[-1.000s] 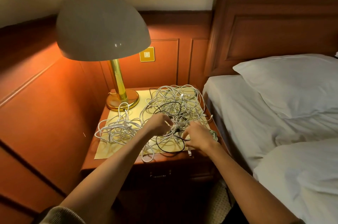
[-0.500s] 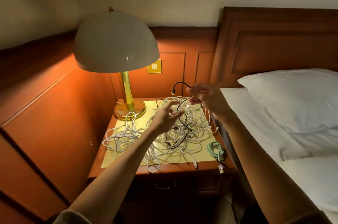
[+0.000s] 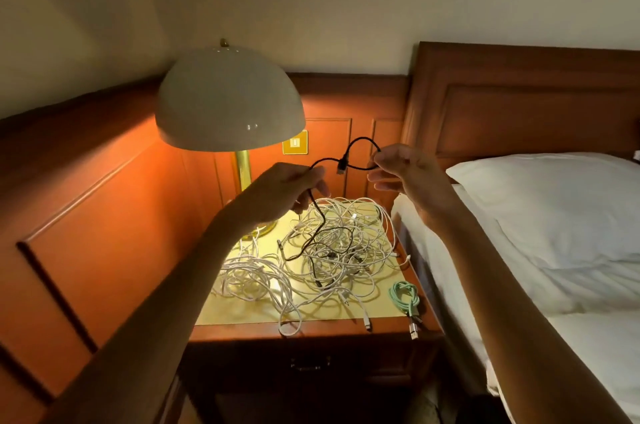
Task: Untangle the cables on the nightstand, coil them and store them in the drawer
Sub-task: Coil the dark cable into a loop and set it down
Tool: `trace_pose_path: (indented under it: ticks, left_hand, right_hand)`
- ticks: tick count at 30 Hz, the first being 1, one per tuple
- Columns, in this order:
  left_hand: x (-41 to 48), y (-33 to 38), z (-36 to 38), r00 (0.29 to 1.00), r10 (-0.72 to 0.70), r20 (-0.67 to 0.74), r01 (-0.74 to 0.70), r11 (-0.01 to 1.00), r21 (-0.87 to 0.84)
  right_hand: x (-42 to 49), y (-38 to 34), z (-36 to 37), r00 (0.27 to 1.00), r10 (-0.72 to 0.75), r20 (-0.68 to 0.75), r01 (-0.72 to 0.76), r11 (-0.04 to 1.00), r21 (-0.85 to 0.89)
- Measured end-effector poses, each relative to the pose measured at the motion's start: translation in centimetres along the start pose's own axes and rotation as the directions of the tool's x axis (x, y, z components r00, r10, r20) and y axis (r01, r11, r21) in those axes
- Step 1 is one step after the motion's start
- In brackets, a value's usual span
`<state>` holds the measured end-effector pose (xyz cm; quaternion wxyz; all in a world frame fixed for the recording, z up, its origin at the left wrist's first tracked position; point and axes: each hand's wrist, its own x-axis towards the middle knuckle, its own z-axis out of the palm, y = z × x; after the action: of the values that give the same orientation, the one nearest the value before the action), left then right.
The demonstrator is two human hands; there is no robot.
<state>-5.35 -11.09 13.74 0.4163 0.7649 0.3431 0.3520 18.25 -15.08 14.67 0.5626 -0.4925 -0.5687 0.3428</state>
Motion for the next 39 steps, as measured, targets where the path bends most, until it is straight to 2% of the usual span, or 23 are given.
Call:
trace_pose_path:
  ticks: [3,4,6,7,8,9,11,12,15,19,21,24,26,28,30,32,35,38,39]
  left_hand:
    - [-3.4,2.1,-2.0,0.974,-0.107,0.199,0.077,0.985,0.155]
    - [-4.4,2.3,-2.4,0.964,-0.158,0.213,0.103,0.963,0.25]
    - [-5.4,2.0,-3.0,0.979,-0.182,0.091,0.122,0.884,0.452]
    - [-5.7,1.7,-3.2,0.989,-0.145,0.007,0.123,0.864,0.488]
    - [-6.1,1.7,-3.2,0.992,-0.116,-0.055,0.128,0.893,0.432]
    - [-6.3,1.9,-3.0,0.99,-0.121,-0.073,0.138,0.943,0.303]
    - [-6.7,2.4,-2.5,0.989,-0.146,-0.012,0.146,0.988,0.054]
    - [-7.0,2.5,-2.3,0.991,-0.13,0.013,0.13,0.991,0.014]
    - [-7.6,2.5,-2.2,0.997,-0.067,-0.026,0.067,0.998,-0.013]
    - [-8.6,2.7,-3.0,0.989,-0.14,-0.038,0.134,0.981,-0.143]
    - [-9.0,3.1,-2.8,0.986,-0.165,-0.019,0.158,0.969,-0.19]
    - [-9.4,3.8,-2.3,0.991,-0.137,0.007,0.133,0.953,-0.272]
    - [-9.9,4.4,-2.3,0.983,-0.147,0.107,0.174,0.927,-0.332]
    - [-10.5,4.7,-2.3,0.952,-0.139,0.273,0.23,0.913,-0.337]
    - [-10.7,5.0,-1.8,0.946,-0.083,0.314,0.206,0.9,-0.384]
    - [-10.1,4.9,-1.0,0.987,-0.003,0.158,0.091,0.83,-0.551]
    - [-8.0,4.7,0.4,0.992,-0.025,-0.126,-0.077,0.674,-0.734]
    - [-6.2,3.4,1.0,0.955,-0.081,-0.284,-0.192,0.562,-0.805]
    - [-5.6,2.9,0.9,0.928,-0.086,-0.361,-0.24,0.602,-0.761]
  right_hand:
    - [-1.3,-2.3,0.5,0.992,-0.057,0.11,0.057,0.998,0.006]
    - [-1.8,-2.9,0.8,0.987,-0.077,0.139,0.076,0.997,0.015]
    - [-2.5,-3.7,1.6,0.978,-0.107,0.18,0.104,0.994,0.028]
    - [-2.8,-3.9,2.0,0.974,-0.108,0.199,0.106,0.994,0.024]
    - [-3.0,-4.1,2.4,0.97,-0.101,0.221,0.101,0.995,0.013]
    - [-3.3,-4.1,2.9,0.966,-0.089,0.244,0.093,0.996,-0.005]
    - [-3.8,-4.1,3.7,0.959,-0.074,0.275,0.09,0.995,-0.044]
    - [-4.0,-3.9,4.0,0.956,-0.074,0.282,0.096,0.993,-0.068]
    - [-4.8,-3.6,4.5,0.953,-0.065,0.296,0.109,0.984,-0.137]
    - [-5.7,-3.7,4.4,0.958,-0.092,0.272,0.151,0.967,-0.205]
    - [-6.1,-4.0,4.6,0.944,-0.104,0.313,0.166,0.97,-0.179]
    - [-6.9,-4.4,5.4,0.887,-0.084,0.454,0.106,0.994,-0.022]
    - [-7.0,-4.4,5.8,0.893,-0.121,0.434,0.118,0.992,0.035]
    - [-6.6,-4.4,5.8,0.915,-0.196,0.353,0.211,0.977,-0.004]
    - [-6.6,-4.2,6.3,0.917,-0.243,0.315,0.261,0.965,-0.014]
    - [-7.2,-3.5,7.4,0.94,-0.202,0.275,0.18,0.978,0.105]
    - [-8.7,-1.9,9.6,0.969,-0.081,0.233,0.011,0.958,0.286]
    - [-10.3,-0.7,10.6,0.97,0.049,0.238,-0.11,0.962,0.249]
    - [-10.8,-0.5,10.6,0.961,0.079,0.264,-0.136,0.969,0.206]
